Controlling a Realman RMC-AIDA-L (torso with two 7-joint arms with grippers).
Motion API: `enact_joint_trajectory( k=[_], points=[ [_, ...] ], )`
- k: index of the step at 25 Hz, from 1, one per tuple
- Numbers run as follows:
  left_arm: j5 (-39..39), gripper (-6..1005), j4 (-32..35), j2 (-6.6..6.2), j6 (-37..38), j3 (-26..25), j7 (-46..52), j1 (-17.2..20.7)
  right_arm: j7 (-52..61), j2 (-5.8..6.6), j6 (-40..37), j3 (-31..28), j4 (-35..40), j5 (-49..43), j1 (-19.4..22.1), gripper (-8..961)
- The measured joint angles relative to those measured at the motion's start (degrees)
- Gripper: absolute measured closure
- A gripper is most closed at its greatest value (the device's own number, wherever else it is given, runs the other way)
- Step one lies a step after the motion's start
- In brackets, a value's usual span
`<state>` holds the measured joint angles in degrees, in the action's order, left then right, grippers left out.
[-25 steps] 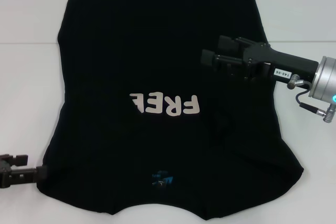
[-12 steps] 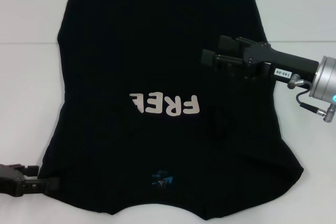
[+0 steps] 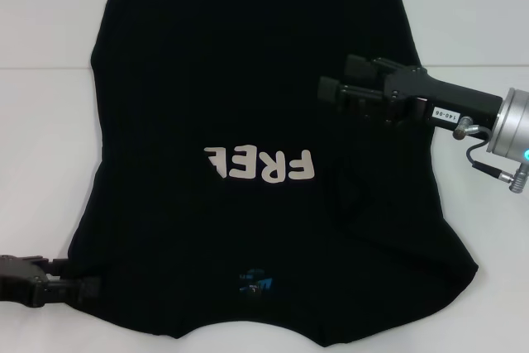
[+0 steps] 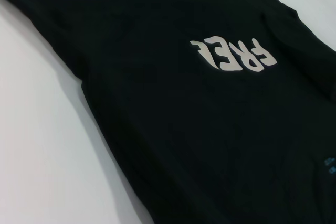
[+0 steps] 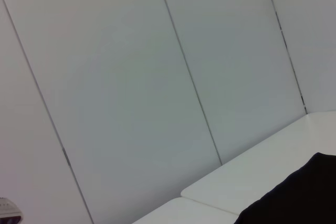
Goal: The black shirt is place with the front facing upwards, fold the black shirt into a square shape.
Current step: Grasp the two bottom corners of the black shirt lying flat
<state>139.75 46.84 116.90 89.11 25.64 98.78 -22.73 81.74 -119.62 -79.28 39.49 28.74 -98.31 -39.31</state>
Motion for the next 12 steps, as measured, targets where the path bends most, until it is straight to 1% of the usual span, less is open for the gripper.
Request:
enact_joint_trajectory(
  k=[8,12],
  points=[
    [0.0,174,0.39,-0.13,-0.83,0.16,0.41,-0.1,0.0,0.0,-0.34,-0.13,0.04,0.53,0.02,37],
    [0.0,338,0.42,-0.08,-1.16,0.21,0.49,-0.26,0.0,0.0,-0.51,-0.12,0.1,0.63,0.08,37]
  ],
)
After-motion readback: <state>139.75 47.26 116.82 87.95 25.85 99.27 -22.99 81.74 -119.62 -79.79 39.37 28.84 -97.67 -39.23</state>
